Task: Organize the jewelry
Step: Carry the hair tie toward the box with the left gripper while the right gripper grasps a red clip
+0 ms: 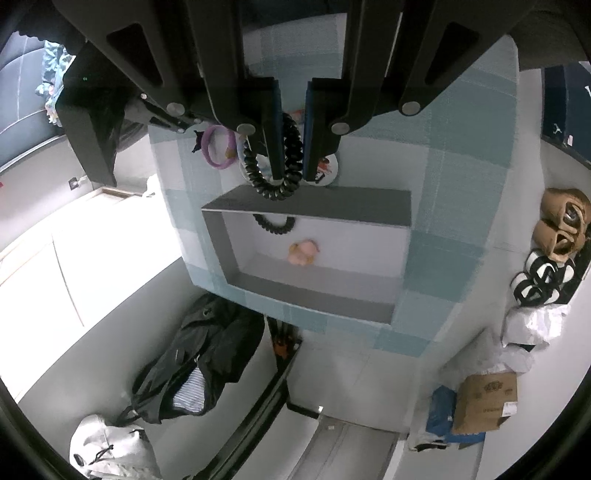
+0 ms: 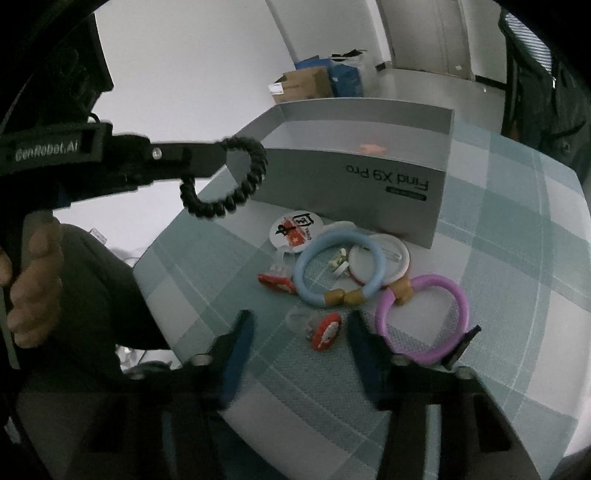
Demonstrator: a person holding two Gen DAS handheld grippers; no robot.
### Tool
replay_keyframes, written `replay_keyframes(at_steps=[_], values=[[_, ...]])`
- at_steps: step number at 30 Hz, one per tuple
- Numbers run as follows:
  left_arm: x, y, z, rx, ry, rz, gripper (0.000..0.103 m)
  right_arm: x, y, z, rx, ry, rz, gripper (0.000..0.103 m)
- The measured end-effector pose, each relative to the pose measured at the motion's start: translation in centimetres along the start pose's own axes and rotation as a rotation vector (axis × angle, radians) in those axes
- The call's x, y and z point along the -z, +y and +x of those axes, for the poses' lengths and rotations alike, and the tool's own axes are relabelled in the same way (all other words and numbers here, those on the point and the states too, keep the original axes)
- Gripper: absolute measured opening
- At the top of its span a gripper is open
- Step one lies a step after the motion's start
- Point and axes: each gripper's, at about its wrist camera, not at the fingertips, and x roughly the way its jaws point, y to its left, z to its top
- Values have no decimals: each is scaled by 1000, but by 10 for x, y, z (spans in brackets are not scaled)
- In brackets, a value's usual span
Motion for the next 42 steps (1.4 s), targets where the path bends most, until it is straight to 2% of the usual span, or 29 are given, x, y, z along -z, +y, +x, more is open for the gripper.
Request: replay_keyframes(at_steps=[5, 9, 21, 27, 33, 38, 42], values=[[0, -5, -3, -6, -13, 21, 5, 0, 3, 0, 27, -2, -22, 29], [0, -7, -2, -19, -19, 23, 5, 3, 7, -1, 13, -8, -38, 29], [-6, -11, -6, -8, -57, 3, 5, -7, 1, -26, -38, -111, 22, 29], [-18, -9, -12, -9, -100, -43, 5, -29, -19, -47, -49, -177, 108, 29], [-36, -10, -5, -21, -117, -55, 5, -58, -26, -58, -68, -210, 124, 29], [-48, -5, -1, -67, -131, -36, 5, -91, -32, -57, -91, -206, 136, 29], [-54, 7, 3, -63, -122, -78, 5, -115, -30, -48, -96, -177, 101, 29]])
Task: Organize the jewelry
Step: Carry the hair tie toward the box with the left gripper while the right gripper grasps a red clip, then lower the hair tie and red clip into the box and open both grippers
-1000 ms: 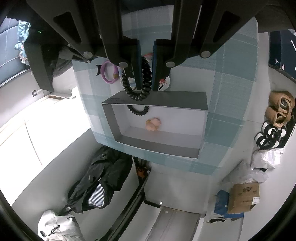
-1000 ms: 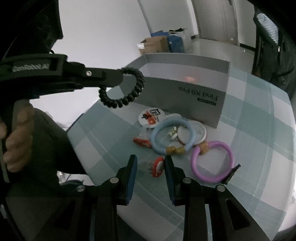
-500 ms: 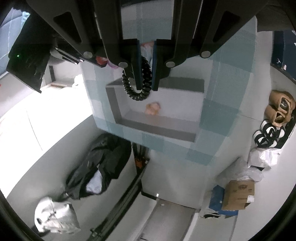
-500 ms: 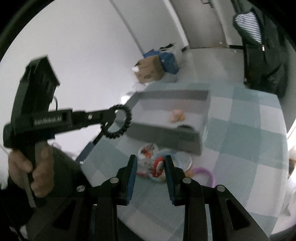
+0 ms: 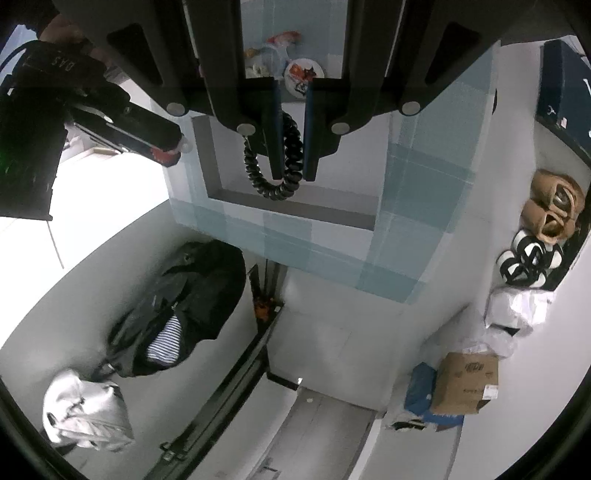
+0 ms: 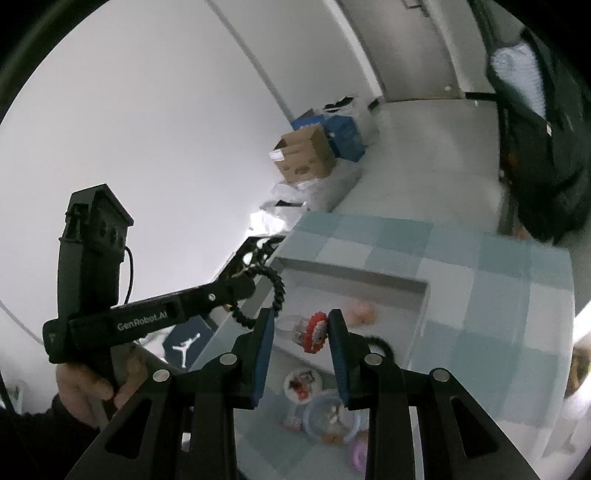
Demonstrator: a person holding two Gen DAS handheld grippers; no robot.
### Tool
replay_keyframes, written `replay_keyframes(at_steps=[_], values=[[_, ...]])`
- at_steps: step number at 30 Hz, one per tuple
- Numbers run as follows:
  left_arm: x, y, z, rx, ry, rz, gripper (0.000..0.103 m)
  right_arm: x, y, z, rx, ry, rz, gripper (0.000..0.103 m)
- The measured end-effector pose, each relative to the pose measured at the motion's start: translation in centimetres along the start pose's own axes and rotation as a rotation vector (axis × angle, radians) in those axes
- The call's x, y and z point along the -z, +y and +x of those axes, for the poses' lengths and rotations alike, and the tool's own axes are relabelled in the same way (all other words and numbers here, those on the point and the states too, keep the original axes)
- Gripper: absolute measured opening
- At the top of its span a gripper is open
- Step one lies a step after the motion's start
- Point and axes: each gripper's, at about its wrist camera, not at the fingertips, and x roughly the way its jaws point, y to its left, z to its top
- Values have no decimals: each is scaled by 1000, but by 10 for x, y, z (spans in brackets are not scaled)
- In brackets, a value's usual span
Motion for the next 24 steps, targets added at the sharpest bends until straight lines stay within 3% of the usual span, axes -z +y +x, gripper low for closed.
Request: replay_keyframes(at_steps=[4, 7, 15, 24], values=[[-6, -1, 5, -40, -2, 29, 5, -14, 2, 15, -13, 33, -1, 29], [-9, 3, 11, -29, 14, 11, 5, -21, -1, 23, -4, 32, -10, 29], [-10, -2, 30, -20, 65, 34, 5, -20, -28, 39, -21, 50, 109, 29], [-8, -3, 42, -1, 100, 38, 5, -23, -34, 43, -6, 61, 122, 29]])
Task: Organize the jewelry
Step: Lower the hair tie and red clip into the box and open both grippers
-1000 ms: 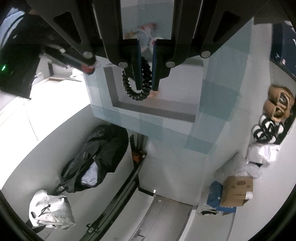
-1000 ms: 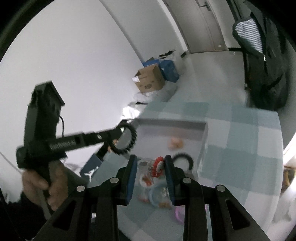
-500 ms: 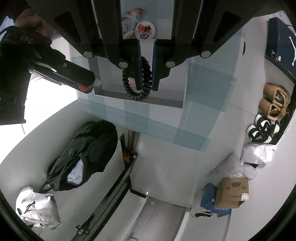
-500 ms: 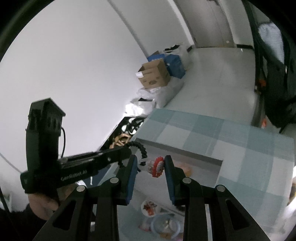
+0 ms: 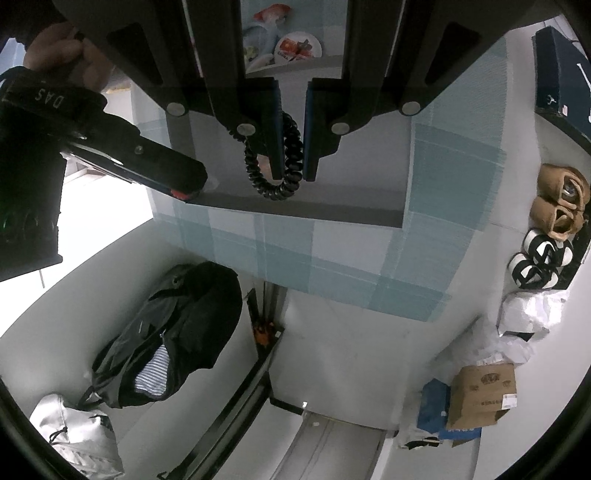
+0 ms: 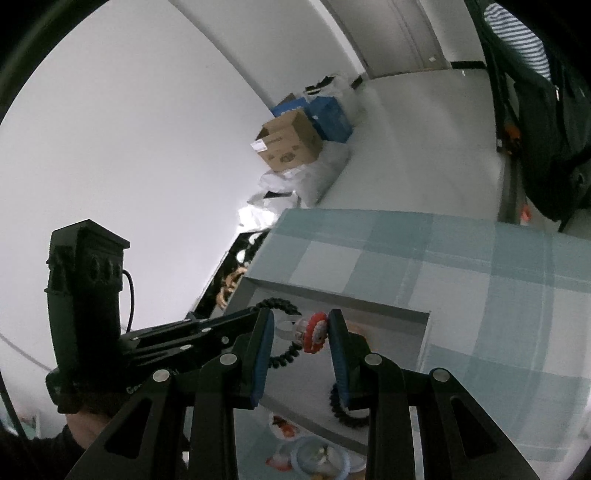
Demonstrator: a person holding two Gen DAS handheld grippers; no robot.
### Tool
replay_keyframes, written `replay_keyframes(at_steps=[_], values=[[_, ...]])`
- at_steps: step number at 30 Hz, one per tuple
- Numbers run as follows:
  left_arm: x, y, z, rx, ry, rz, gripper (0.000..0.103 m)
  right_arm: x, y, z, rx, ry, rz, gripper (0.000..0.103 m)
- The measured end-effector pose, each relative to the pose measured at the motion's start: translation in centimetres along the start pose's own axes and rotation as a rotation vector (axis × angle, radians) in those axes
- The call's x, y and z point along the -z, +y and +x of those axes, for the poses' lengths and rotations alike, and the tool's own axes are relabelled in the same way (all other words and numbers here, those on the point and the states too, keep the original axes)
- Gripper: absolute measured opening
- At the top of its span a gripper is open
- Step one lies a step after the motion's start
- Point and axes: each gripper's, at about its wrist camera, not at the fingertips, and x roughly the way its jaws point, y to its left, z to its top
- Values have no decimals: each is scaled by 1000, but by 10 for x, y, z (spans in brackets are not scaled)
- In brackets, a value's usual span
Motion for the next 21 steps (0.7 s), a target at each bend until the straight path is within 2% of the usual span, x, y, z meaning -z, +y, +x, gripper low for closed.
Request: replay_keyframes(at_steps=[3, 6, 7, 10, 12, 13, 21], values=[[-1, 1, -1, 7, -13, -25, 5, 0, 1, 1, 30, -2, -7, 31], [-2, 4, -1, 72, 0, -42, 6, 1, -2, 4, 75, -9, -10, 31], [-2, 4, -2, 71, 1, -47, 6, 1, -4, 4, 70, -6, 3, 31], [-1, -2, 0, 48, 15, -19, 20, 1, -9, -2, 46, -21, 40, 45], [0, -5, 2, 39, 21, -13, 37, 0, -7, -10, 48, -50, 33, 60], [1, -5, 2, 36, 18, -15, 39, 0, -6, -12, 57, -61, 27, 60], [3, -6, -17, 23, -45, 4, 40, 4, -6, -25, 60, -88, 11, 67]])
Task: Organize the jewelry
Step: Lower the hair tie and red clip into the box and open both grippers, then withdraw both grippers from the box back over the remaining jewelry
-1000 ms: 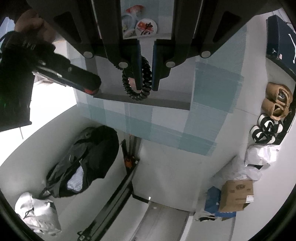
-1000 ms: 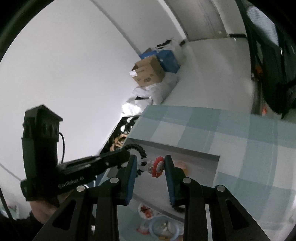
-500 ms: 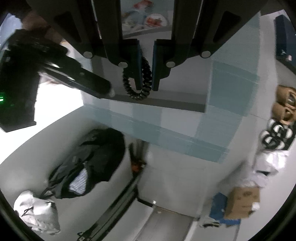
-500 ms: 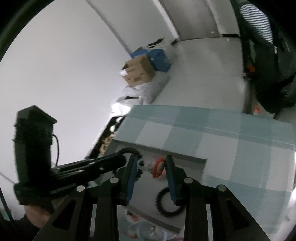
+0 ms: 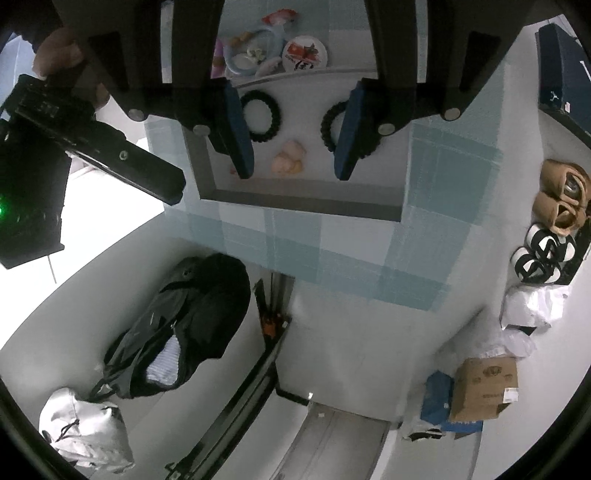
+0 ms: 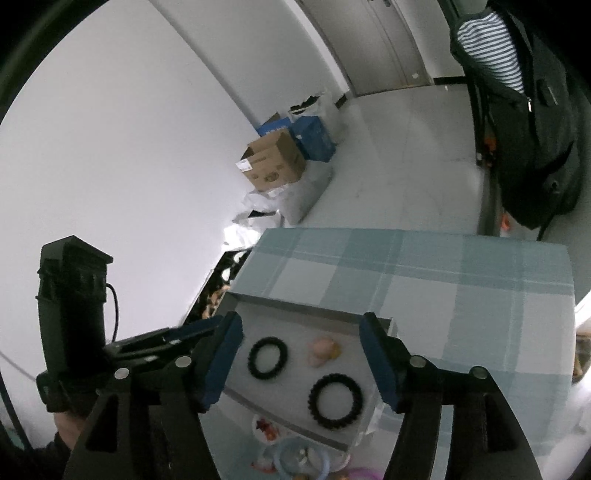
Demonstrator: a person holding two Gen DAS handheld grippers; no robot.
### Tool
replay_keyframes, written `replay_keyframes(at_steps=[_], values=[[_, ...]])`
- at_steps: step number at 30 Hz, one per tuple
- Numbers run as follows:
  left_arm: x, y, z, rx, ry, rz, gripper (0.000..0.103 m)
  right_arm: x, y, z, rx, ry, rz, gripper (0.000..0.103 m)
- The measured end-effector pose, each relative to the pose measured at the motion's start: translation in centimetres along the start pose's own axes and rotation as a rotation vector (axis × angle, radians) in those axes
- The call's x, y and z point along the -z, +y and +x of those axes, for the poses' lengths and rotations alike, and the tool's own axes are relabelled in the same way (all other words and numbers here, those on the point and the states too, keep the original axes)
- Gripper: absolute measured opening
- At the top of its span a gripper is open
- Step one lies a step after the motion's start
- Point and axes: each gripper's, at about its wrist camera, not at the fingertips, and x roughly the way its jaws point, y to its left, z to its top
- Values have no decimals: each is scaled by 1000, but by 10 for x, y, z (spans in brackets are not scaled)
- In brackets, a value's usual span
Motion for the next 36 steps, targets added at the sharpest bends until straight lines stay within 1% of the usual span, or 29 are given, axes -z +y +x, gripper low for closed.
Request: replay_keyframes(at_steps=[2, 3, 6, 10, 13, 17, 18, 20, 22, 23, 25, 27, 28, 29, 30, 31, 32, 34, 36], values=[[1, 0, -4, -5, -12, 2, 40, 1, 0, -4, -2, -13, 1, 70], [2, -1, -6, -20, -18, 9, 40, 2, -1, -7, 2, -22, 2, 71], [5, -5, -11, -36, -39, 32, 40, 6, 0, -14, 23, -46, -12, 71], [14, -9, -17, -61, -63, 62, 40, 12, 1, -23, 28, -65, -20, 72], [19, -14, -19, -72, -58, 89, 41, 19, 3, -31, 30, -81, -31, 78], [31, -20, -21, -121, -59, 119, 42, 30, 6, -41, 32, -94, -51, 81], [35, -21, -22, -147, -49, 118, 42, 32, 6, -44, 38, -97, -54, 83], [42, -21, -20, -173, -18, 109, 42, 39, 6, -48, 71, -100, -75, 86], [48, -21, -22, -168, -5, 91, 42, 50, 5, -50, 116, -97, -112, 87], [51, -22, -23, -168, 0, 92, 42, 53, 4, -50, 129, -87, -111, 87], [57, -26, -26, -178, -3, 107, 42, 59, -1, -51, 135, -71, -92, 87], [62, -30, -28, -201, 3, 122, 42, 65, -2, -56, 144, -78, -88, 88], [66, -30, -30, -206, 3, 123, 42, 68, -3, -59, 144, -84, -89, 89], [71, -30, -32, -205, -2, 122, 42, 74, -3, -62, 144, -93, -88, 94], [75, -29, -33, -211, 0, 119, 45, 77, -4, -64, 147, -96, -85, 96], [78, -28, -32, -219, 7, 114, 49, 82, -6, -65, 153, -93, -81, 96], [84, -26, -29, -215, 20, 104, 56, 87, -8, -65, 157, -82, -75, 96], [89, -28, -24, -223, 40, 113, 58, 92, -9, -64, 165, -62, -73, 96], [93, -32, -19, -236, 54, 143, 58, 97, -9, -64, 161, -59, -69, 96]])
